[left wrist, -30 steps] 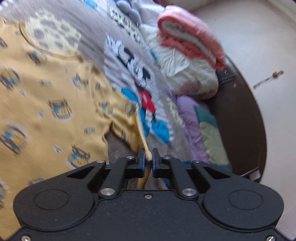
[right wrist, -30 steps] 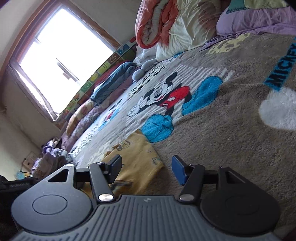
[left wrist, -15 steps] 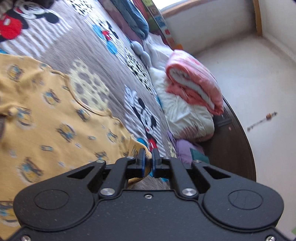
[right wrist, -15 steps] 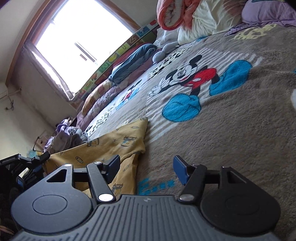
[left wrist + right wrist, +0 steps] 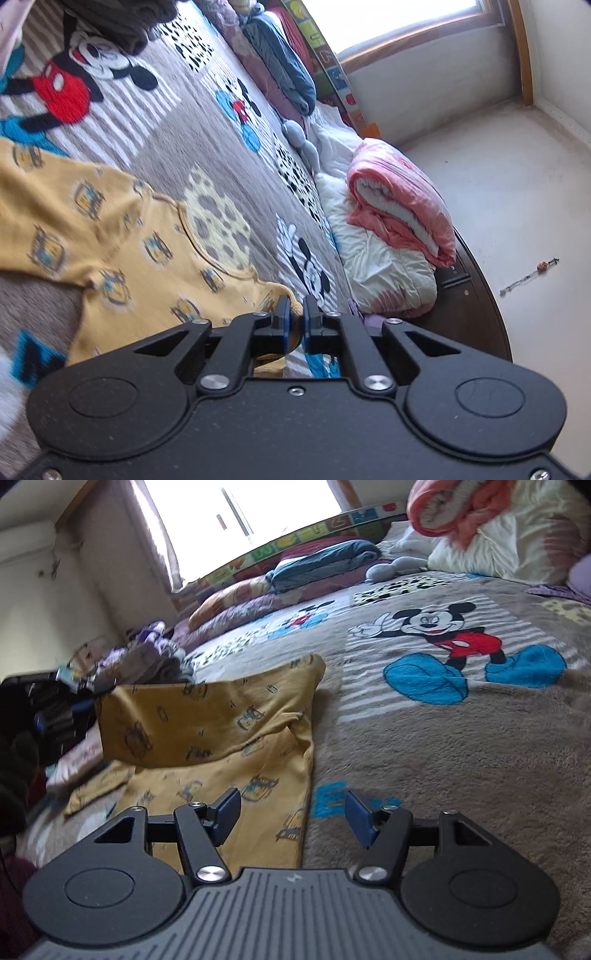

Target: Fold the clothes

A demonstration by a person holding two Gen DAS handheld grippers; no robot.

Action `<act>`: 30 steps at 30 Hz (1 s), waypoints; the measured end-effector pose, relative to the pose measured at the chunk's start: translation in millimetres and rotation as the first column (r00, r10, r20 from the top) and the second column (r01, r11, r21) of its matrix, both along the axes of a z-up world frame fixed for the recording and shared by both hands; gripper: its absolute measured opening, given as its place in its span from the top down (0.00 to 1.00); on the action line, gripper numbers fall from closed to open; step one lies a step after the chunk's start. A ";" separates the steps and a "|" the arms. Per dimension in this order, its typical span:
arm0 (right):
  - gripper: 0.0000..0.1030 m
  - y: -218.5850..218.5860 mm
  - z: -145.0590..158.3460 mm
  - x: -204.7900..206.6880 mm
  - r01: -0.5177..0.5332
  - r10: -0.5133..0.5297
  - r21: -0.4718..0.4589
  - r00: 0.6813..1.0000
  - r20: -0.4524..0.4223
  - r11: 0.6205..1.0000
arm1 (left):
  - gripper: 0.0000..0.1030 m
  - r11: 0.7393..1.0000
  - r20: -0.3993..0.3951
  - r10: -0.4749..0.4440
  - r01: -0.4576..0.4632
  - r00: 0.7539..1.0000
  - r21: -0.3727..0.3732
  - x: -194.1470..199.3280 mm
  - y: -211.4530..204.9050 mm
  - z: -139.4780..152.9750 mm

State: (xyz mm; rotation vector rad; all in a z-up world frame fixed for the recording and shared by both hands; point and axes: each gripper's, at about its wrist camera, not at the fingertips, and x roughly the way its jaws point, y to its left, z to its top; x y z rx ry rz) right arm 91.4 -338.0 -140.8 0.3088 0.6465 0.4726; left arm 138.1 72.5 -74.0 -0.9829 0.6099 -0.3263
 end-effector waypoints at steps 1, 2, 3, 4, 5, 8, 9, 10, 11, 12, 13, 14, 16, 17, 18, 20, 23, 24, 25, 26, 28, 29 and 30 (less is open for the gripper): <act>0.38 3.3 0.2 -1.9 -0.004 0.004 -0.022 1.000 -0.006 1.000 | 0.96 1.000 -0.001 0.004 -0.004 1.000 0.006 0.8 3.0 0.4; 0.38 6.4 -0.5 -4.2 -0.007 0.007 -0.045 1.000 -0.016 0.999 | 0.96 1.000 -0.003 0.006 -0.006 1.000 0.012 1.8 6.2 0.9; 0.38 9.3 -1.7 -6.6 -0.014 0.012 -0.067 1.000 -0.025 0.998 | 0.96 1.000 -0.004 0.007 -0.007 1.000 0.019 2.9 9.4 1.5; 0.38 11.9 -2.7 -8.7 -0.020 0.017 -0.088 0.999 -0.033 0.996 | 0.96 1.000 -0.005 0.009 -0.009 1.000 0.028 4.3 12.6 2.2; 0.39 13.9 -3.2 -10.2 -0.025 0.020 -0.105 0.999 -0.040 0.994 | 0.96 0.999 -0.007 0.011 -0.010 1.000 0.038 5.7 15.8 2.9; 0.41 16.7 -3.5 -13.9 -0.031 0.023 -0.130 0.998 -0.064 0.991 | 0.96 0.998 -0.011 0.015 -0.014 1.000 0.061 9.7 24.6 4.5; 0.45 17.9 -3.4 -15.4 -0.038 0.029 -0.134 0.997 -0.070 0.990 | 0.96 0.998 -0.012 0.016 -0.015 1.000 0.068 10.9 27.4 5.2; 0.47 19.0 -3.4 -17.0 -0.045 0.035 -0.137 0.996 -0.077 0.990 | 0.96 0.997 -0.013 0.018 -0.017 1.000 0.075 12.2 30.2 5.9; 0.51 20.2 -3.3 -18.5 -0.053 0.041 -0.141 0.996 -0.083 0.989 | 0.96 0.997 -0.012 0.018 -0.017 1.000 0.080 13.3 32.1 7.1; 0.59 21.3 -3.3 -20.1 -0.060 0.047 -0.144 0.995 -0.090 0.988 | 0.96 0.996 -0.012 0.018 -0.017 1.000 0.085 14.4 33.7 8.3; 0.63 22.6 -3.2 -21.3 -0.069 0.055 -0.147 0.994 -0.097 0.987 | 0.96 0.996 -0.011 0.018 -0.017 1.000 0.091 15.6 35.3 9.6; 0.74 24.2 -3.2 -22.0 -0.078 0.063 -0.149 0.993 -0.101 0.986 | 0.96 0.995 -0.010 0.017 -0.016 1.000 0.095 16.8 36.7 11.2; 0.85 27.1 -2.4 -24.0 -0.086 0.071 -0.155 0.993 -0.099 0.984 | 0.96 0.994 -0.003 0.012 -0.011 1.000 0.107 19.7 38.4 15.8; 0.87 28.5 -2.0 -25.0 -0.090 0.076 -0.157 0.992 -0.098 0.983 | 0.96 0.994 0.001 0.009 -0.009 1.000 0.112 21.1 39.3 18.2; 0.91 29.8 -1.2 -26.0 -0.094 0.079 -0.157 0.992 -0.096 0.983 | 0.96 0.993 0.007 0.004 -0.005 1.000 0.121 22.7 39.4 21.2; 0.93 31.7 2.8 -27.8 -0.097 0.085 -0.139 0.992 -0.089 0.986 | 0.96 0.990 0.019 -0.005 0.002 1.000 0.139 26.0 39.2 27.5; 0.94 36.4 8.7 -30.5 -0.103 0.094 -0.125 0.993 -0.076 0.987 | 0.96 0.986 0.033 -0.017 0.011 0.999 0.167 33.1 39.4 37.1; 0.94 38.9 10.3 -30.8 -0.108 0.100 -0.126 0.993 -0.071 0.986 | 0.96 0.985 0.037 -0.020 0.013 0.999 0.175 35.6 39.8 39.9; 0.94 40.8 12.0 -30.4 -0.112 0.105 -0.120 0.992 -0.067 0.986 | 0.96 0.983 0.040 -0.023 0.015 0.999 0.183 38.3 40.2 42.7; 0.95 41.8 13.2 -29.6 -0.114 0.107 -0.110 0.992 -0.068 0.987 | 0.96 0.982 0.043 -0.026 0.017 0.999 0.190 40.9 40.6 45.6; 0.95 42.7 14.6 -27.4 -0.114 0.108 -0.084 0.991 -0.075 0.990 | 0.96 0.978 0.052 -0.032 0.020 0.998 0.206 45.0 41.4 51.6; 0.95 42.5 15.1 -26.6 -0.113 0.108 -0.069 0.991 -0.079 0.991 | 0.96 0.977 0.057 -0.035 0.022 0.998 0.214 46.9 41.7 54.3; 0.95 42.2 15.4 -25.7 -0.112 0.108 -0.049 0.991 -0.085 0.992 | 0.96 0.975 0.061 -0.038 0.024 0.997 0.221 48.8 42.0 57.0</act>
